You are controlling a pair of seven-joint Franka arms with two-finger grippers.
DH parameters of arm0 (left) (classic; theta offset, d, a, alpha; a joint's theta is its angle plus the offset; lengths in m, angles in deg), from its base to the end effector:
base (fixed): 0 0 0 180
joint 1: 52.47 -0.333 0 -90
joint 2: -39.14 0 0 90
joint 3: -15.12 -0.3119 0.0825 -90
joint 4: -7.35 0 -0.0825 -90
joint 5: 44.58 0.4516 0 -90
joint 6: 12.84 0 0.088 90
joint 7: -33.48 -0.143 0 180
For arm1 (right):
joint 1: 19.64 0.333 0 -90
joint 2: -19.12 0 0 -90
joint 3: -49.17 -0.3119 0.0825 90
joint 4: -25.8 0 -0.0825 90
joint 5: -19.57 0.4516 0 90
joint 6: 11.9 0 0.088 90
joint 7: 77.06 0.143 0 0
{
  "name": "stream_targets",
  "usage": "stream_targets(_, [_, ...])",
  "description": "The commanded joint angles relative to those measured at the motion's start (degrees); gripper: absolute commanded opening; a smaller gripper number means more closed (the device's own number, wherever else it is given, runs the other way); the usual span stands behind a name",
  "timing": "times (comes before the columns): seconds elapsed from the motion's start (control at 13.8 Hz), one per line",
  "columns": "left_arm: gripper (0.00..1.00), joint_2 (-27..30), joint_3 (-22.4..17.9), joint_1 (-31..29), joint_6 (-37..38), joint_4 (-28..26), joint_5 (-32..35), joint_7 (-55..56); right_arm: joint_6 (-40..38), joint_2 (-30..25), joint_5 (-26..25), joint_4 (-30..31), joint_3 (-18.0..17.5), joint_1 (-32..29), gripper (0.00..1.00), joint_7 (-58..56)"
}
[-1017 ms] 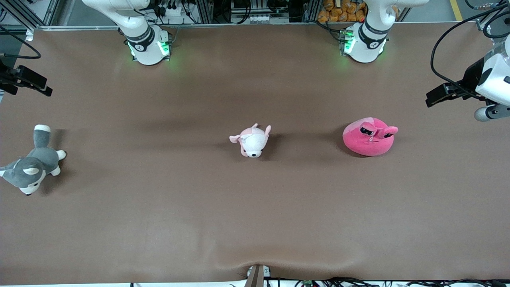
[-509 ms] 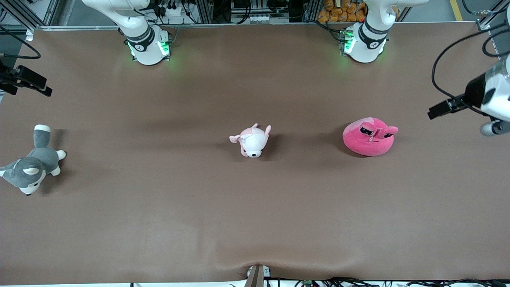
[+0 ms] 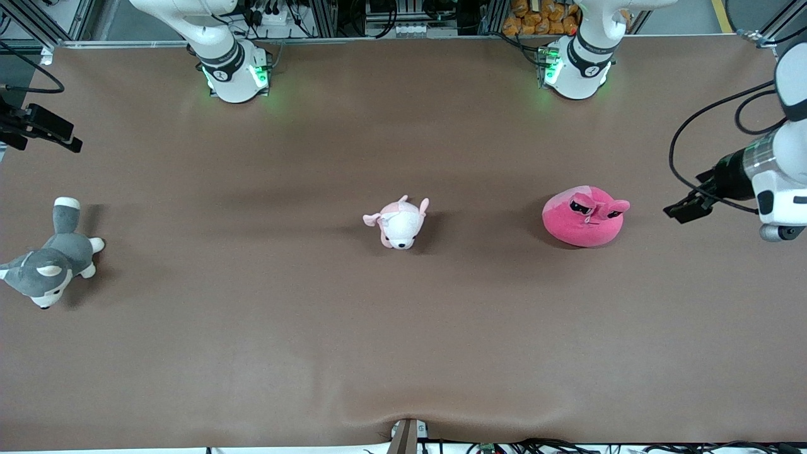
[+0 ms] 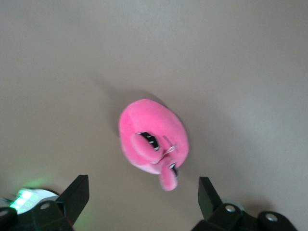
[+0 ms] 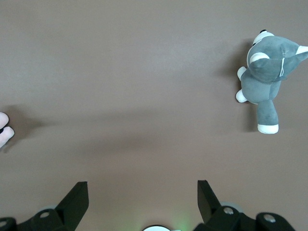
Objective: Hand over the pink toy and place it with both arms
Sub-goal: 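Reach the left gripper to the pink plush and pinch its tuft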
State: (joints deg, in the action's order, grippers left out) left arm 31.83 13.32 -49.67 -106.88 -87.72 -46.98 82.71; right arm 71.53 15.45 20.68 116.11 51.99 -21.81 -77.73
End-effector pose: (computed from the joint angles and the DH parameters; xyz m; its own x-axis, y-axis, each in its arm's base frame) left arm 0.6464 -0.0177 0.4615 0.6527 0.7477 -0.1227 0.7436 -0.6632 -0.0857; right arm 0.5862 -0.0490 0.6107 0.9958 -0.0727 -0.0558 -0.0741 -0.9970 -0.0231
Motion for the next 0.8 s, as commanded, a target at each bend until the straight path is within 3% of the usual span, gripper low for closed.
stream_targets(0.0, [1.00, 4.14, 0.13, -2.44, -4.90, -8.53, -4.96, 3.86, -0.20, 0.06, -0.49, -0.67, -0.54, -0.64, 1.00, -0.39])
stream_targets(0.29, [1.00, 4.94, 0.48, -3.24, -10.53, -15.83, -8.06, 10.96, -0.20, 0.06, -0.49, -0.67, -0.54, -0.55, 1.00, -0.39])
stream_targets(0.73, [1.00, 6.25, 6.01, -3.32, -21.77, -27.60, -9.38, 25.29, -0.20, 0.15, -0.49, -0.67, -0.54, -0.46, 1.00, -0.39])
